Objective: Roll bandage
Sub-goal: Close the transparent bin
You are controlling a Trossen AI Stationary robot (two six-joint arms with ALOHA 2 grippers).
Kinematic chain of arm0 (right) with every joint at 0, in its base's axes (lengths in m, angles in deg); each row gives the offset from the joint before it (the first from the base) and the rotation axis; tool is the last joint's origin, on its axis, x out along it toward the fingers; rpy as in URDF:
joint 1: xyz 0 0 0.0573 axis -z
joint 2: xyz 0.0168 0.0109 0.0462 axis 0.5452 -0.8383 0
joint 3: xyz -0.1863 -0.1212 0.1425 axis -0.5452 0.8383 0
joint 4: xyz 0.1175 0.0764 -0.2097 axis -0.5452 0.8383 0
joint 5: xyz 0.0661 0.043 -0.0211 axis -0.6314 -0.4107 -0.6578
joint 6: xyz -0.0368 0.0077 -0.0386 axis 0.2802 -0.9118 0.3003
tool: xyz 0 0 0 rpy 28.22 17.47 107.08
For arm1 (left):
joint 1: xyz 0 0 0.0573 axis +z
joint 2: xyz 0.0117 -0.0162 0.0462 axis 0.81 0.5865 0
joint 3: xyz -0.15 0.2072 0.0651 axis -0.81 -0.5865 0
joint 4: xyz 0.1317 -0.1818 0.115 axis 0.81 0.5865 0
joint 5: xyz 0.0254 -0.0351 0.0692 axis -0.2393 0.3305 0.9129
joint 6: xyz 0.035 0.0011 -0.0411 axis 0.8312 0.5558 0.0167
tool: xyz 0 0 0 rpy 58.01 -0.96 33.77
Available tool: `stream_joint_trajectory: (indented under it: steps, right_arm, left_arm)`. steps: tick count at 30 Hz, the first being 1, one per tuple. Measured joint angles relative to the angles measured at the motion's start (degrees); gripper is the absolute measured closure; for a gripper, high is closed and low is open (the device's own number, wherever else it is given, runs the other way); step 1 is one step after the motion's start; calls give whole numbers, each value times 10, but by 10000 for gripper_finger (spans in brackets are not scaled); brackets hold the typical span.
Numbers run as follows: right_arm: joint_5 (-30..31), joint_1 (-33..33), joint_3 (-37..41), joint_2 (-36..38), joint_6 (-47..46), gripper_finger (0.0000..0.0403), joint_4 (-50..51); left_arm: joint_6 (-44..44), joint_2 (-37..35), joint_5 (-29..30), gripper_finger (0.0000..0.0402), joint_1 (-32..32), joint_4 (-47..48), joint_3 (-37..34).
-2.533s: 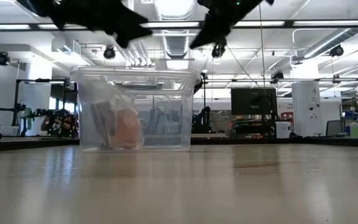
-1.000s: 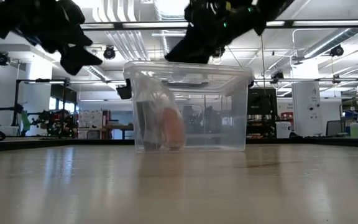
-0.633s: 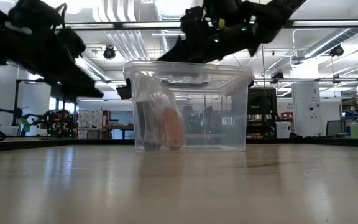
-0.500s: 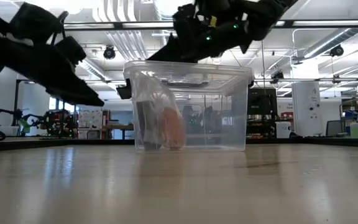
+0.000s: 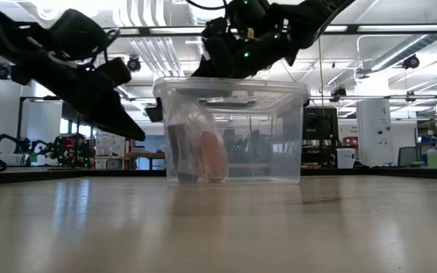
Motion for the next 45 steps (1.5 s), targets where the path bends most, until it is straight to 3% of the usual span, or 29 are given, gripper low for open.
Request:
stream_joint_trajectory:
  steps: [6, 10, 14, 19, 23, 29, 33, 38, 45]
  right_arm:
    - [13, -2, 10, 70, 55, 217, -1]
    - [65, 3, 36, 121, 78, 217, 3]
    - [69, 7, 90, 136, 55, 217, -2]
    - [62, 9, 145, 118, 11, 217, -43]
    - [57, 11, 155, 98, 3, 218, -59]
    - [47, 12, 156, 85, 6, 218, -58]
    - [42, 15, 157, 79, 5, 218, -66]
    - [29, 15, 157, 72, 2, 218, -75]
    - [27, 15, 157, 72, -1, 217, -69]
  left_arm:
    - [21, 63, 8, 228, 0, -80, 2]
    - [23, 90, 17, 239, 0, -135, 0]
    - [35, 120, 17, 242, 2, -189, 5]
    - [47, 155, 17, 249, 8, -191, 34]
    - [62, 170, 16, 258, 8, -135, 77]
    - [75, 136, -2, 275, 7, 110, 176]
    - [81, 112, -24, 285, 7, 218, 236]
    - [92, 101, -34, 284, 7, 284, 273]
    - [90, 135, -45, 285, 8, 304, 297]
